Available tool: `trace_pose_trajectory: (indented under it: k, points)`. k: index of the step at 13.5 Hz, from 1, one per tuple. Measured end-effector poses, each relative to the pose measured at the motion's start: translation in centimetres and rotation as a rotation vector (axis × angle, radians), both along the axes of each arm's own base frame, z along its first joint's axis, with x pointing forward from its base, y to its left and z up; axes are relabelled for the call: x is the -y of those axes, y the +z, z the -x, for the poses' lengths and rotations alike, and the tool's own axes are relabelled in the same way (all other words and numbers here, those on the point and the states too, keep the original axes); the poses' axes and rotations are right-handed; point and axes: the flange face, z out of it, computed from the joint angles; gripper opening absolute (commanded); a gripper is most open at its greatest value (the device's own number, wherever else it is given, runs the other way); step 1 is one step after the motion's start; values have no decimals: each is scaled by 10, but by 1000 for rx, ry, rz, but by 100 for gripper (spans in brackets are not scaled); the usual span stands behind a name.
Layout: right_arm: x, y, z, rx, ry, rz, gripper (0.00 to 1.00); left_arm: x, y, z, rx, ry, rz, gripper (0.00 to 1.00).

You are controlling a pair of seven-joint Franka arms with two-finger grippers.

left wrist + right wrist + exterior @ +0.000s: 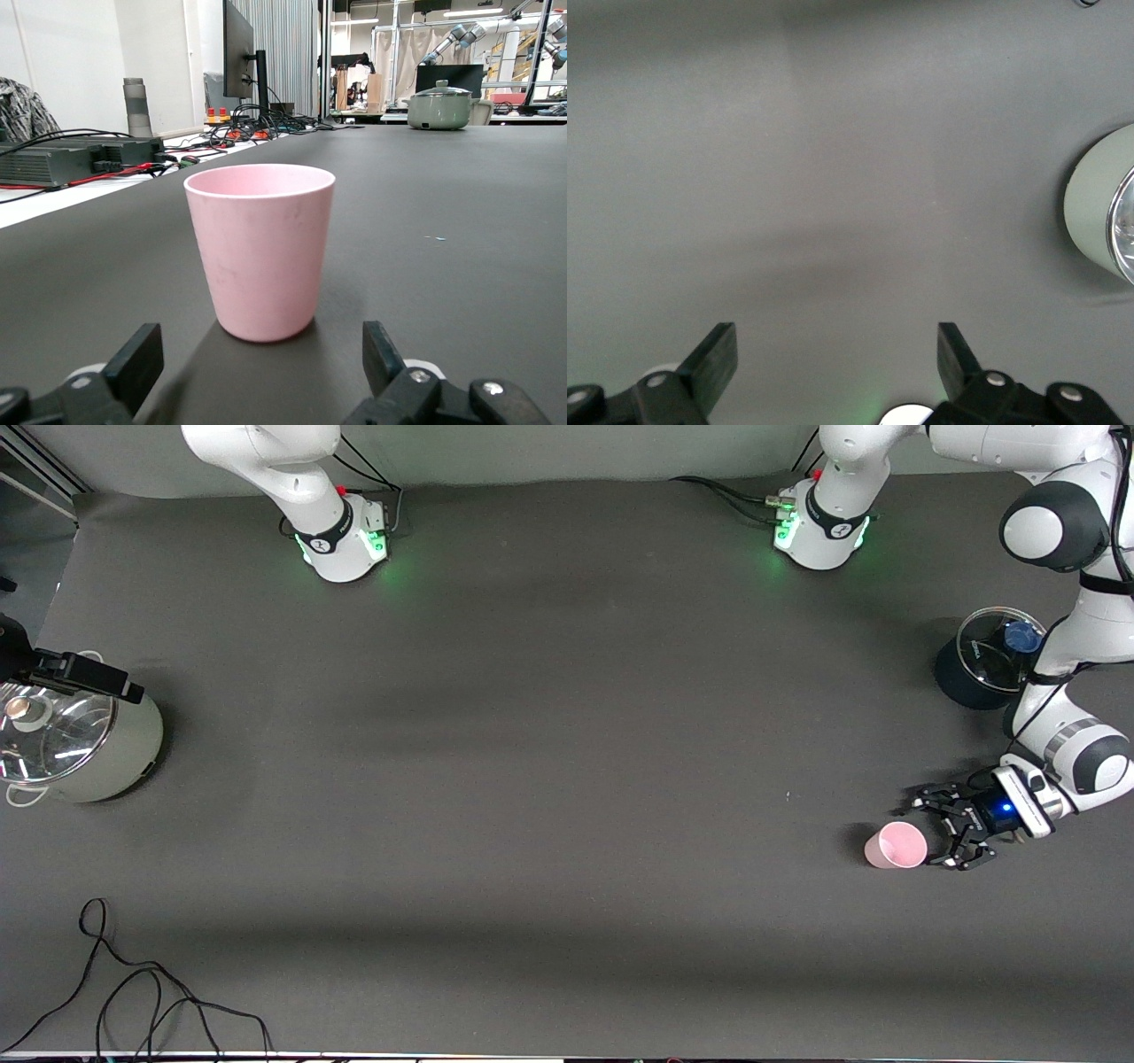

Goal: Transfer pink cup from left to right arm
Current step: 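Move the left gripper down toward the pink cup, fingers open, then close the left gripper around the pink cup's body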

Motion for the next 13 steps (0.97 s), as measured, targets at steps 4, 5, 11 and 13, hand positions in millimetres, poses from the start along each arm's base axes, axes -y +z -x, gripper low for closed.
trace_pose_trajectory:
  k: [4, 5, 11, 13]
  points:
    - [0, 0, 0, -1, 0, 0, 100, 29, -2, -11, -2, -18, 2, 100]
    - [0, 0, 0, -1, 0, 0, 100, 34, -3, -12, -5, -20, -1, 100]
    - [0, 0, 0, -3, 0, 0, 100, 39, -5, -14, -11, -19, -13, 100]
    - [0, 0, 0, -3, 0, 0, 100, 39, -5, -14, -14, -19, -12, 94]
